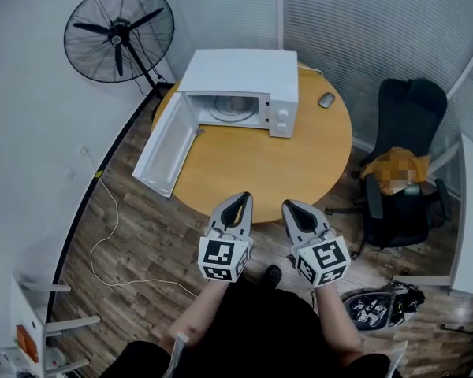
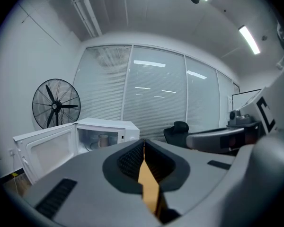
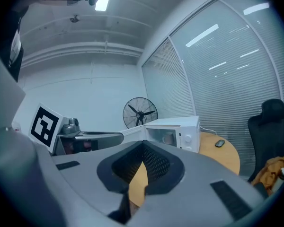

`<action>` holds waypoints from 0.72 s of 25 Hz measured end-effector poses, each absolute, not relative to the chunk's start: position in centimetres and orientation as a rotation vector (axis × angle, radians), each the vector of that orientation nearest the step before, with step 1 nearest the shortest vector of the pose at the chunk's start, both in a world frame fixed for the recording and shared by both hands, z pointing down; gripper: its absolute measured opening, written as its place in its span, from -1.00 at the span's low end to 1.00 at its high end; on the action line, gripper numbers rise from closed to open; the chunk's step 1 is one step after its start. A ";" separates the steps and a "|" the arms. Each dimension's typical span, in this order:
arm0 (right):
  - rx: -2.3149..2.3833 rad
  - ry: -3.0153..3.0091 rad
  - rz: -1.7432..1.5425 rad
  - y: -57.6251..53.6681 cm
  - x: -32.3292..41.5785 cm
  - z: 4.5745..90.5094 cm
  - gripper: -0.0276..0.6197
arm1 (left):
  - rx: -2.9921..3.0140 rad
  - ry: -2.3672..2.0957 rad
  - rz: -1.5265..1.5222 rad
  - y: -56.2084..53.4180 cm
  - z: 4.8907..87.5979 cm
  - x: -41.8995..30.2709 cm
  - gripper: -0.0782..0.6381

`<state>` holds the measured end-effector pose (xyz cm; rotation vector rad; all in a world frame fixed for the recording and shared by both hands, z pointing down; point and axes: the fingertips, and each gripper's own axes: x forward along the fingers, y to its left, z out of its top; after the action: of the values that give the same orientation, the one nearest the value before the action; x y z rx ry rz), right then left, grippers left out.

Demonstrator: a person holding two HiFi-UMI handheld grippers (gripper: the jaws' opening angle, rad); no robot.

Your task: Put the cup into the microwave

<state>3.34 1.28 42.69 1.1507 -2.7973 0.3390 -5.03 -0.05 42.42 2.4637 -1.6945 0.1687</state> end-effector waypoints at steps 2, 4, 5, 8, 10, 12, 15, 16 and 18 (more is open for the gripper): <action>1.148 -2.799 0.339 1.5 3.3 42.5 -0.89 | 2.452 -1.694 0.130 0.3 42.1 -5.5 -0.78; 1.148 -2.802 0.335 1.6 3.1 42.4 -0.89 | 2.442 -1.697 0.107 0.5 42.0 -6.1 -0.79; 1.146 -2.803 0.332 1.6 3.0 42.3 -0.89 | 2.440 -1.699 0.111 0.6 41.9 -6.4 -0.79; 1.144 -2.802 0.333 1.7 2.8 42.3 -0.89 | 2.448 -1.690 0.120 0.9 41.7 -6.7 -0.79; 1.155 -2.801 0.339 1.7 2.8 42.4 -0.89 | 2.455 -1.676 0.114 1.0 41.7 -6.8 -0.79; 1.166 -2.798 0.338 1.6 2.8 42.4 -0.89 | 2.458 -1.668 0.118 0.9 41.8 -6.9 -0.79; 1.168 -2.792 0.329 1.6 2.7 42.4 -0.89 | 2.462 -1.660 0.135 0.9 42.0 -7.0 -0.79; 1.167 -2.790 0.326 1.6 2.6 42.4 -0.89 | 2.464 -1.654 0.140 0.9 42.0 -6.9 -0.79; 1.163 -2.787 0.320 1.7 2.5 42.3 -0.89 | 2.464 -1.643 0.143 1.0 42.1 -6.9 -0.79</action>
<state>2.50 1.65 42.31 1.1628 -2.7869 0.3203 -6.91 1.01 42.08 2.4645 -1.6431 0.1428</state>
